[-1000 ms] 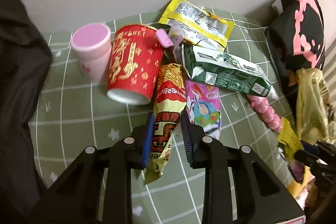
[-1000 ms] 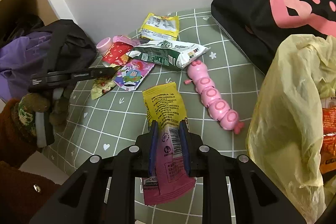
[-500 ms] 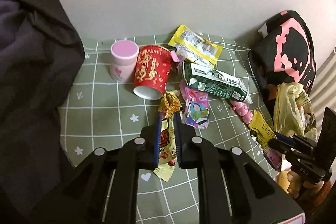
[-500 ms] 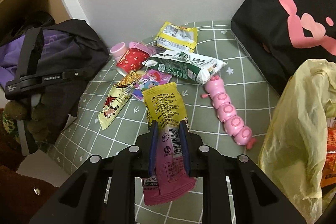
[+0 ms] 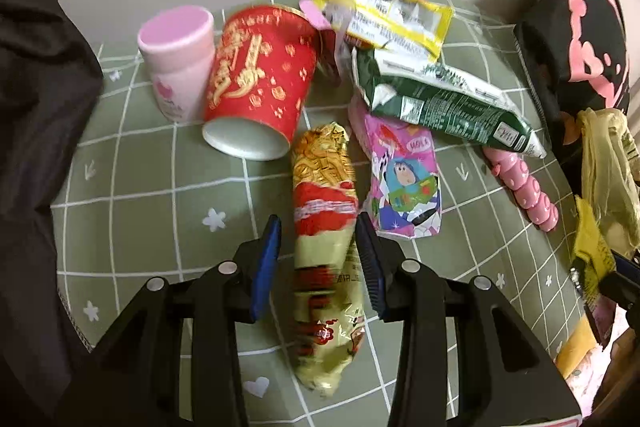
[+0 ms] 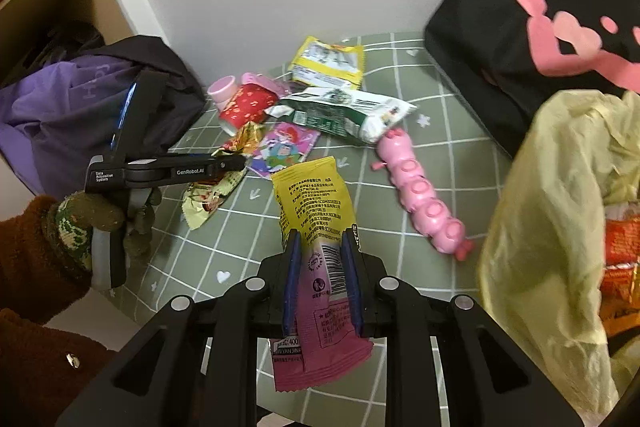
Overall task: Collect trash
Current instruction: 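Grasp the gold and red stick wrapper with the left tool, then carry the packet and stick wrapper over the yellow trash bag with both tools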
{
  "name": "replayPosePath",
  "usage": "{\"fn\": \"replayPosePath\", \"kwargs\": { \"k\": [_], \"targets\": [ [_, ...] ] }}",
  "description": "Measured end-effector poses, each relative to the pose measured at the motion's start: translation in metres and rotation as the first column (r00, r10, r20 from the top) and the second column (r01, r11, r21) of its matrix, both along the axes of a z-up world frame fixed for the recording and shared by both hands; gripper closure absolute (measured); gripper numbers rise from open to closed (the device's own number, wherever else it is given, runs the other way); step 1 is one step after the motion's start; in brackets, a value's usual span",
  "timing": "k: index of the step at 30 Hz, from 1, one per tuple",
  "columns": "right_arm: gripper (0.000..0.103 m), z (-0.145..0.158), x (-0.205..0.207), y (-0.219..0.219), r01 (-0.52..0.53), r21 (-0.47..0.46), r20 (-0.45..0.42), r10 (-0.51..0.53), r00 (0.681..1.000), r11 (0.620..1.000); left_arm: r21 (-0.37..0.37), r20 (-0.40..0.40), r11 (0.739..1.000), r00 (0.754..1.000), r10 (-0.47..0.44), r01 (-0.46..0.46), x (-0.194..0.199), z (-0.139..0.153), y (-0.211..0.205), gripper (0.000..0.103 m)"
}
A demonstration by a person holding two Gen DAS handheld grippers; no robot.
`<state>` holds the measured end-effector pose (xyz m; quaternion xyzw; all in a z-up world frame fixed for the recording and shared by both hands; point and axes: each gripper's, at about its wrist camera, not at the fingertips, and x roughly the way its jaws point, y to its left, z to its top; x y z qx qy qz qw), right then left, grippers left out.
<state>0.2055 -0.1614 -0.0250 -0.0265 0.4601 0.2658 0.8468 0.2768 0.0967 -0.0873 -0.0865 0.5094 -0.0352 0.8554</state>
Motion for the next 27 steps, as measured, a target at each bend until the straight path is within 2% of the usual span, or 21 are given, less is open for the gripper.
{"fn": "replayPosePath", "kwargs": {
  "k": [1, 3, 5, 10, 15, 19, 23, 27],
  "targets": [
    [0.082, 0.002, 0.0, -0.004, 0.008, 0.001, 0.003, -0.008, 1.0, 1.0, -0.006, -0.006, 1.0, 1.0, -0.001, 0.001, 0.0, 0.0, 0.001, 0.085],
    [0.082, 0.005, 0.001, -0.008, 0.016, 0.007, 0.01, -0.016, 1.0, 1.0, 0.001, -0.011, 1.0, 1.0, 0.01, -0.01, -0.002, 0.003, 0.002, 0.087],
    [0.082, 0.011, 0.003, -0.012, 0.022, 0.015, 0.024, -0.022, 0.999, 1.0, -0.023, -0.004, 0.999, 0.999, 0.034, -0.034, -0.008, 0.014, 0.006, 0.088],
    [0.082, 0.036, 0.01, -0.019, 0.021, 0.055, 0.074, -0.025, 0.997, 0.998, -0.083, 0.111, 0.995, 0.992, 0.062, -0.053, -0.033, 0.067, 0.013, 0.088],
    [0.082, 0.069, 0.017, -0.019, -0.007, 0.074, 0.153, -0.005, 0.988, 0.997, -0.094, 0.258, 0.994, 0.964, 0.07, -0.047, -0.04, 0.132, 0.001, 0.087],
    [0.082, 0.107, 0.02, -0.025, -0.027, 0.044, 0.272, 0.014, 0.962, 0.999, -0.099, 0.373, 0.995, 0.926, 0.057, -0.021, -0.041, 0.182, -0.018, 0.087],
    [0.082, 0.134, 0.025, -0.045, -0.004, 0.03, 0.345, -0.006, 0.939, 1.0, -0.117, 0.443, 0.993, 0.896, 0.035, 0.019, -0.033, 0.212, -0.048, 0.087],
    [0.082, 0.142, 0.027, -0.076, 0.047, 0.026, 0.373, -0.053, 0.926, 0.999, -0.115, 0.463, 0.989, 0.886, -0.03, 0.093, -0.023, 0.223, -0.087, 0.087]
  ]
}}
